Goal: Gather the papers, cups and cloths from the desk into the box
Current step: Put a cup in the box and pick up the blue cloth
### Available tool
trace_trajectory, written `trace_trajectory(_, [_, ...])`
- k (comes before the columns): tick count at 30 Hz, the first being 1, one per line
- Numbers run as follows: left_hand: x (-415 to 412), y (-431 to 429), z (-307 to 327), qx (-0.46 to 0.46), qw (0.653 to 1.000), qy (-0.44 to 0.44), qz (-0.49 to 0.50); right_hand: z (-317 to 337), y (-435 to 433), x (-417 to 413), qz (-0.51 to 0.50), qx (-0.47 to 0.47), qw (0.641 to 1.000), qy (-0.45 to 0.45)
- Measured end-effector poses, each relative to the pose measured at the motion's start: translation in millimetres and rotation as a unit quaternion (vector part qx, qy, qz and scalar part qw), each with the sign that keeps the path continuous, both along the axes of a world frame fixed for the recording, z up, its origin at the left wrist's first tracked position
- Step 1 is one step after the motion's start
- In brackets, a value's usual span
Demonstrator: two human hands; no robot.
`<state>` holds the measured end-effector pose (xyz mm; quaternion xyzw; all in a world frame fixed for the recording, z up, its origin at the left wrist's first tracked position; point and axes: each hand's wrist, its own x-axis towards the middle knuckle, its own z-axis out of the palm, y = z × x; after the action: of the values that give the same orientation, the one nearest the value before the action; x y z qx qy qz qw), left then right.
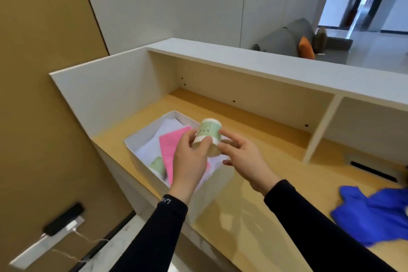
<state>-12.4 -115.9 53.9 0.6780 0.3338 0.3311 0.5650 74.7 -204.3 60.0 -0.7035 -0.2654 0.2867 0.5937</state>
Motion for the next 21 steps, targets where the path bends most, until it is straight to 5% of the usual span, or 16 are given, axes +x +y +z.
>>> trace_trajectory(7, [18.9,60.5,-11.8,0.059,0.998,0.025,0.022,-13.6,22.0,33.5,-0.083,-0.068,0.994,-0.011])
trace_trajectory(14, [99.2,13.0,-26.8,0.033,0.987,0.036,-0.153,-18.9,-31.3,71.3,-0.228,-0.091,0.969,0.014])
trace_trajectory(21, [161.8,-82.1,-41.3,0.043,0.935,0.092,-0.339,-37.7,-140.8,104.3,-0.374,-0.095,0.921,0.049])
